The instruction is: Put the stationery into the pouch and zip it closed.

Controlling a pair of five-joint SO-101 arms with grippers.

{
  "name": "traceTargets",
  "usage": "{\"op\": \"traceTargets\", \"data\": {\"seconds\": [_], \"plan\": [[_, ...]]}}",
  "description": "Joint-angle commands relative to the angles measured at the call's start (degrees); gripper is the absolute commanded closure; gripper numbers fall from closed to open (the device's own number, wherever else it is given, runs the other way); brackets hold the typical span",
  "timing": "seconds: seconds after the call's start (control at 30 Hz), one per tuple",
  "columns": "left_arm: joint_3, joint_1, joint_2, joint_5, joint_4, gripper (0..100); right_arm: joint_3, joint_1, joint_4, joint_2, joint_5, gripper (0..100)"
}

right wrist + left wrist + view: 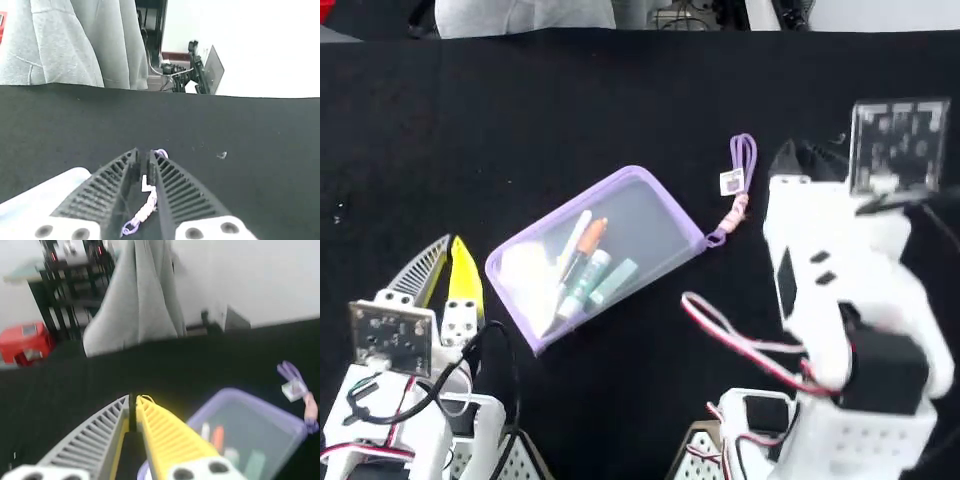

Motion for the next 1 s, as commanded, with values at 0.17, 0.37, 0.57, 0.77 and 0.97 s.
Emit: {"op": "traceTargets", "data": {"seconds": [0.17, 0.37, 0.57, 0.77, 0.97], "plan": [[2.9, -0.4, 0.1, -0.9, 5.1, 97, 19.6, -0.5, -1.9, -19.3, -0.1, 98.5], [10.0, -0.4, 0.1, -0.5, 5.0, 97, 38.9, -0.5, -10.5, -36.4, -0.1, 98.1], [21.8, -0.7, 0.1, -0.4, 3.1, 97, 51.2, -0.5, -13.4, -50.8, -0.1, 98.1], [30.2, -10.2, 0.1, -0.4, -1.3, 97, 61.1, 2.9, -14.2, -52.3, 5.4, 98.2], [35.6, -13.0, 0.2, 8.1, -2.0, 97, 71.6, 12.5, -20.0, -52.5, 5.5, 98.3]]}}
